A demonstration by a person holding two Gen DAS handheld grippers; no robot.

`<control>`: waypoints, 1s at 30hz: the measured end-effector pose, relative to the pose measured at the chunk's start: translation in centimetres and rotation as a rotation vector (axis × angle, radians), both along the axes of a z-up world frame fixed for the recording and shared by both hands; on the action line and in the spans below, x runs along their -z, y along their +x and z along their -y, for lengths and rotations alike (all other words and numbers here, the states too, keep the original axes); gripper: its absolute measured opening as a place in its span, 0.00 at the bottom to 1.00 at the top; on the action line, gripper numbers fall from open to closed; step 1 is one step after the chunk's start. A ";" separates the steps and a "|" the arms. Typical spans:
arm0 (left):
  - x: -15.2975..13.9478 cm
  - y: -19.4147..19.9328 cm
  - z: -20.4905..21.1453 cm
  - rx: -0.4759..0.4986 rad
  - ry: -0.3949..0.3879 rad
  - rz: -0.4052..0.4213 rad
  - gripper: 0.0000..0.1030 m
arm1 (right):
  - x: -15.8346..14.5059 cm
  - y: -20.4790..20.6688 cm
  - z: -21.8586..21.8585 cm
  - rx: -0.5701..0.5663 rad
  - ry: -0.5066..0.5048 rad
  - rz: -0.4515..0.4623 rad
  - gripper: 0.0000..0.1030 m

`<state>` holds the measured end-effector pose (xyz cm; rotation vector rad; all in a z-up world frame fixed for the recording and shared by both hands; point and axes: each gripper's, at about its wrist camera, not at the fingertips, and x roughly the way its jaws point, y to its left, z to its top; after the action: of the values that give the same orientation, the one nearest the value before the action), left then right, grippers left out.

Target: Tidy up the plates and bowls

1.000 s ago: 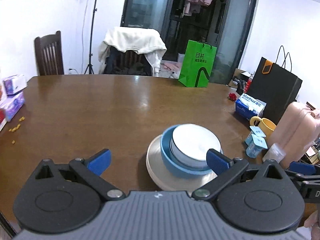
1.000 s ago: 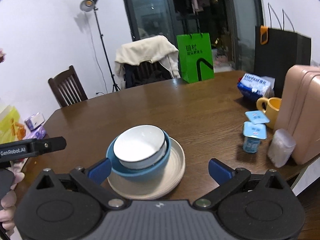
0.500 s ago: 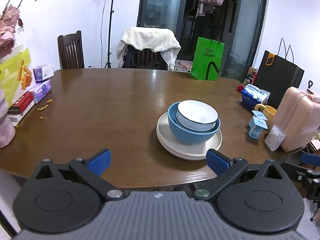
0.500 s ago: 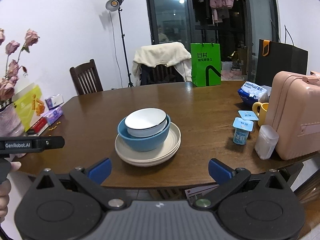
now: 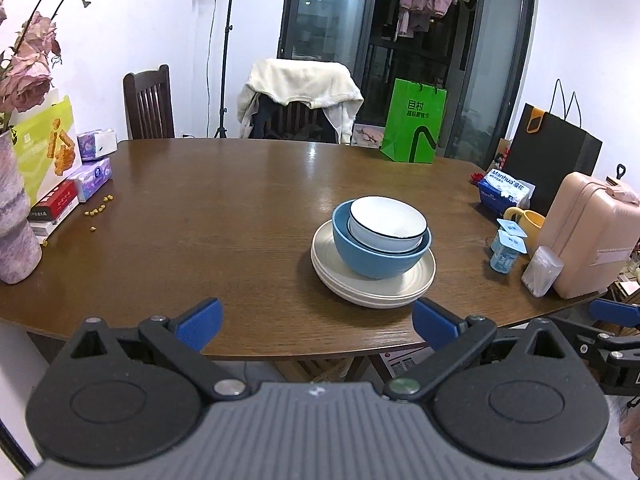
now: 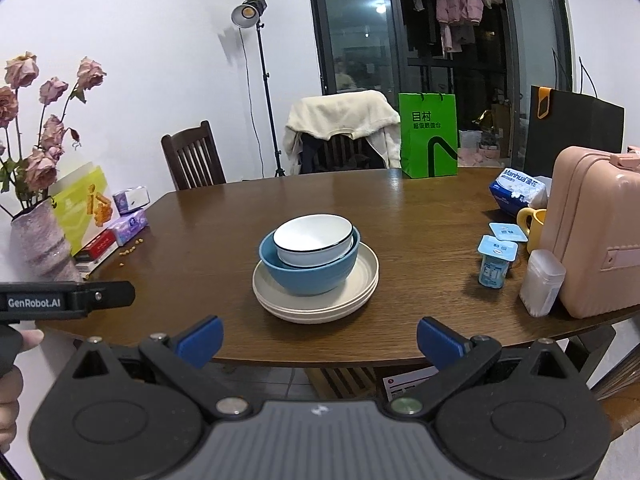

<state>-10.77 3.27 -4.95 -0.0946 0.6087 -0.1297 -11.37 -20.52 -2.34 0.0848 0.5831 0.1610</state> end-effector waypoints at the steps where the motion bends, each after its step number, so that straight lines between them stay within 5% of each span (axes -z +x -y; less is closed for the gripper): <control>1: 0.0 -0.1 0.0 -0.001 0.000 0.001 1.00 | 0.0 -0.1 0.0 -0.001 0.000 0.001 1.00; 30: -1.3 -2.3 0.6 0.013 0.012 0.033 1.00 | -0.9 -2.7 0.0 -0.003 0.008 0.043 1.00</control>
<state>-13.04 2.68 -3.63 -0.0772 0.5776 -0.1396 -14.03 -20.55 -1.39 0.0881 0.5393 0.1677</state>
